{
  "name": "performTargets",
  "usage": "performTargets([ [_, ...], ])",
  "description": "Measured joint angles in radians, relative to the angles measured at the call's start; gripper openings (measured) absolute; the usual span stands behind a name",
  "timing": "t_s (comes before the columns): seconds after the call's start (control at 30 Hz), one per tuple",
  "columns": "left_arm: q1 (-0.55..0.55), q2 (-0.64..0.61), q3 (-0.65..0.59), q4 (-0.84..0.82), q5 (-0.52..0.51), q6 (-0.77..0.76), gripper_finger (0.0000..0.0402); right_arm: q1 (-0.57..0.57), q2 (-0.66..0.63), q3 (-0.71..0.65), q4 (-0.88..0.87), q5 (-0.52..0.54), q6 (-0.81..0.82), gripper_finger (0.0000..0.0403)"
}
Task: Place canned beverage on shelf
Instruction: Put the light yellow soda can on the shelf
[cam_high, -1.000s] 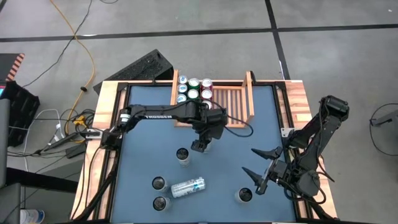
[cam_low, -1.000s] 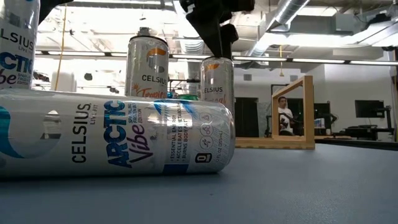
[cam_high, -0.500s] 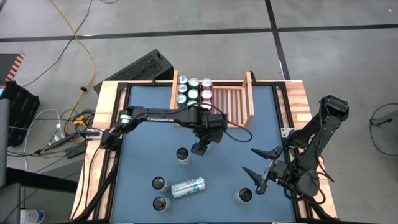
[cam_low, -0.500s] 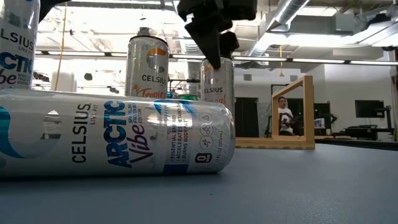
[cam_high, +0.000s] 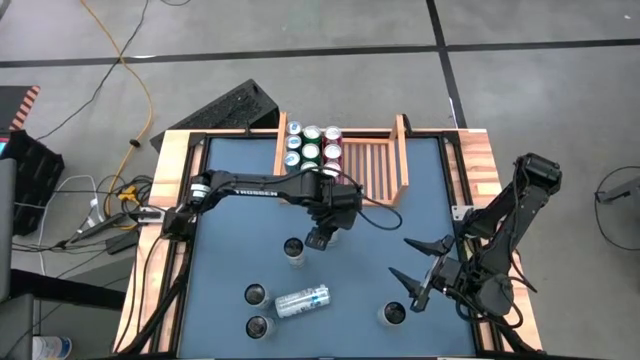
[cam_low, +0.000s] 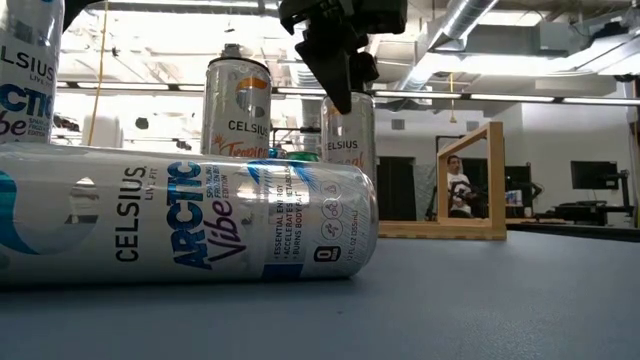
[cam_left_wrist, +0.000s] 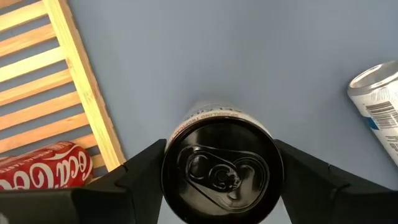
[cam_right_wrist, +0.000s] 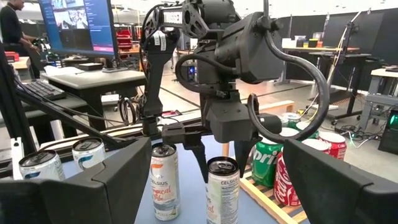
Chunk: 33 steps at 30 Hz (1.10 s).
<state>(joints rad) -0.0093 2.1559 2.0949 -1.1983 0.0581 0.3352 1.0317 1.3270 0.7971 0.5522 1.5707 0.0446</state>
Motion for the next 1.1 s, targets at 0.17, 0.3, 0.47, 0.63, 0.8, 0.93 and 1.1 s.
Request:
performTargets([
  [0.17, -0.009, 0.000, 0.026, 0.012, -0.040, -0.006, 0.0237, 0.000, 0.000, 0.000, 0.035, 0.000, 0.000, 0.0356],
  [0.3, 0.016, 0.001, 0.100, -0.013, -0.035, -0.036, 0.0241, 0.000, -0.015, 0.000, 0.034, 0.000, -0.003, 0.0356],
  [0.47, 0.071, -0.010, 0.216, 0.012, -0.064, -0.058, 0.0242, -0.014, -0.015, 0.000, 0.024, 0.000, -0.003, 0.0356],
  [0.63, 0.135, -0.010, 0.259, 0.127, -0.071, -0.048, 0.0243, -0.019, -0.015, 0.000, 0.024, 0.000, -0.002, 0.0356],
  [0.8, 0.218, -0.009, 0.256, 0.163, -0.078, -0.049, 0.0243, -0.020, -0.015, 0.000, 0.024, 0.000, 0.007, 0.0356],
  [0.93, 0.275, -0.009, 0.258, 0.237, -0.115, -0.002, 0.0244, -0.021, -0.015, 0.000, 0.023, 0.000, 0.008, 0.0356],
  [1.1, 0.366, -0.009, 0.257, 0.310, -0.089, 0.005, 0.0244, -0.028, -0.015, 0.000, 0.023, -0.001, 0.008, 0.0356],
])
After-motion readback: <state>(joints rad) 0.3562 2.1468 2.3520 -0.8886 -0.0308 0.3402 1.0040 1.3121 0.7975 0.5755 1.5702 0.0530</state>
